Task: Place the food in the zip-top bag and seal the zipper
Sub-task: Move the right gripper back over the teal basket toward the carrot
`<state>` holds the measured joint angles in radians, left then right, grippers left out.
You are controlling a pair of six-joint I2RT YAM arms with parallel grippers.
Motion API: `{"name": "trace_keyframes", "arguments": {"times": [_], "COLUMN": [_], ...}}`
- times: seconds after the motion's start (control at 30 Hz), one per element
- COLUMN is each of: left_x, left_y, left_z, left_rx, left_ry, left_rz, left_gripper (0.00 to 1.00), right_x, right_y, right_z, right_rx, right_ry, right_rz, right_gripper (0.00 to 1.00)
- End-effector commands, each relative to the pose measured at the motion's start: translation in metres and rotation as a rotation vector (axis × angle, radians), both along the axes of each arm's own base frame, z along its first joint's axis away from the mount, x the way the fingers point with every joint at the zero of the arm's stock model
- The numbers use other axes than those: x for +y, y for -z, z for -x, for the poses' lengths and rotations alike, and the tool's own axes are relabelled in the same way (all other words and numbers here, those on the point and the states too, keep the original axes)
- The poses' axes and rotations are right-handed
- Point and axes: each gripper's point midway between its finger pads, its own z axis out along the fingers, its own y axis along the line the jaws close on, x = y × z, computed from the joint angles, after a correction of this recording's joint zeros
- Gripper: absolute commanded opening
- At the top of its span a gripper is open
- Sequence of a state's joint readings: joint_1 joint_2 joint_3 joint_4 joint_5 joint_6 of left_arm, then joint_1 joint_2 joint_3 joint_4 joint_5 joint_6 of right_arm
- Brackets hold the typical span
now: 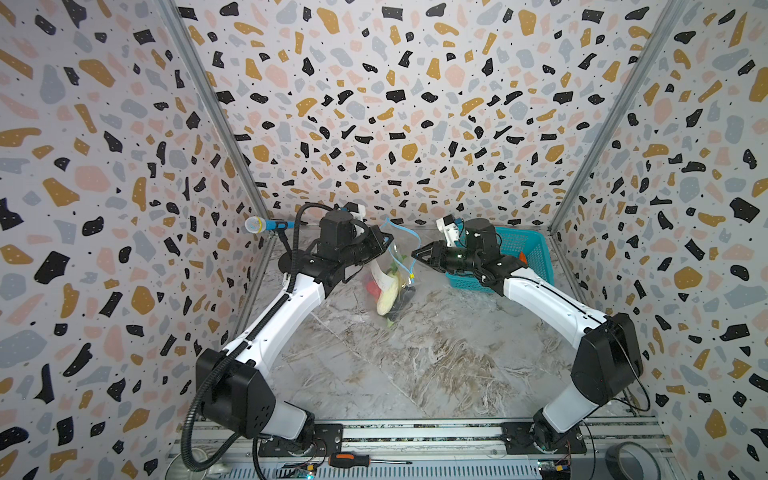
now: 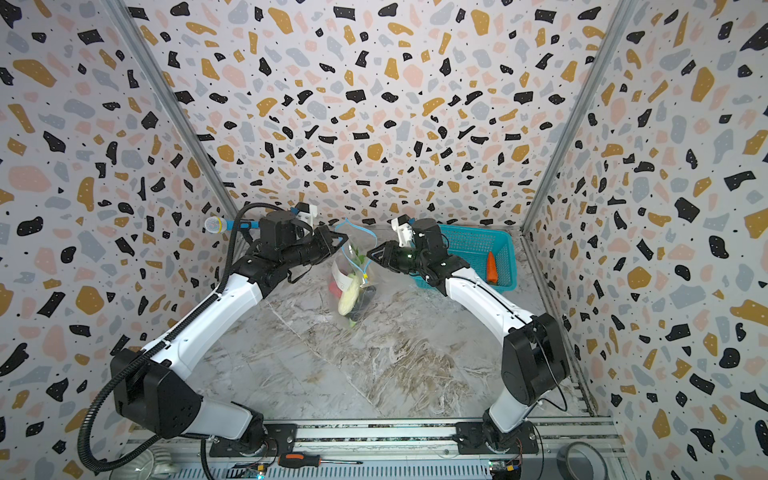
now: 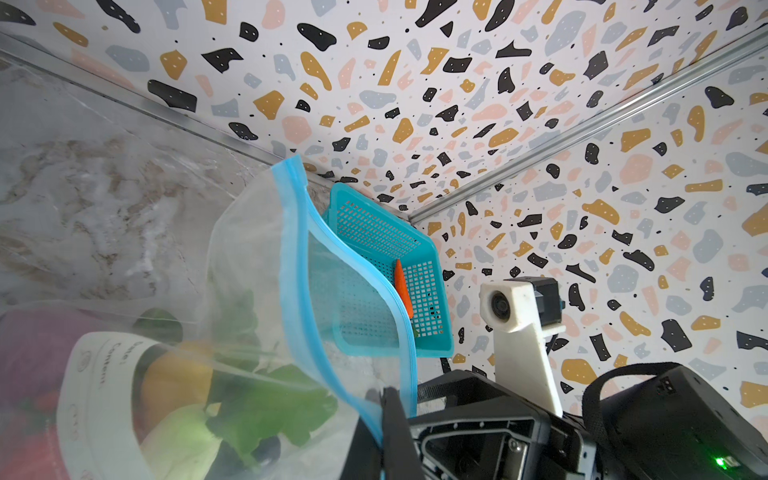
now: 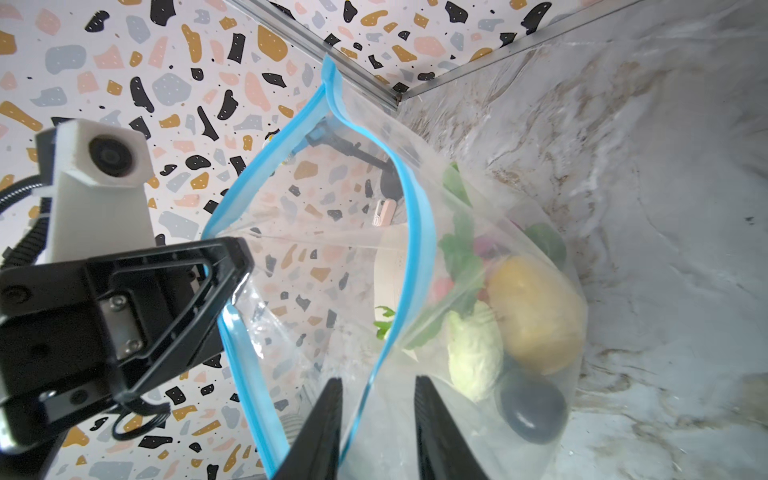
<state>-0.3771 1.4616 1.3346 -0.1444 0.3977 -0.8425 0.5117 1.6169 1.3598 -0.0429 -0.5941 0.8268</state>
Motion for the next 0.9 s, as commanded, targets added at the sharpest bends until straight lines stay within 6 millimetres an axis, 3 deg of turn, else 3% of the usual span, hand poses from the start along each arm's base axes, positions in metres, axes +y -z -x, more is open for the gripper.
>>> {"name": "trace_keyframes", "arguments": {"times": [0.0,0.2,0.6,0.73,0.87], "left_x": [-0.014,-0.026,-0.041,-0.047,-0.049], "left_y": [-0.010,0.003,0.029,0.037,0.044], "left_z": [0.002,0.004,0.012,0.012,0.012], "left_rx": [-0.036,-0.016,0.024,0.039,0.053], "left_ry": [0.057,0.097,0.149,0.165,0.173], "left_rz": [0.035,0.034,0.012,0.008,-0.006], "left_gripper": [0.00,0.00,0.00,0.00,0.00], "right_x": [-0.028,-0.082,-0.247,-0.285,-0.313], "right_y": [-0.029,-0.020,0.062,0.087,0.126], "right_z": [0.006,-0.012,-0.092,-0.114,-0.130], "right_rx": [-0.108,-0.176,-0.080,-0.029,0.082], "right_ry": [0.027,0.160,0.546,0.602,0.611], "right_rz": [0.045,0.286,0.787,0.866,0.986], "right_gripper": [0.38,0.45,0.46,0.47,0.47]}}
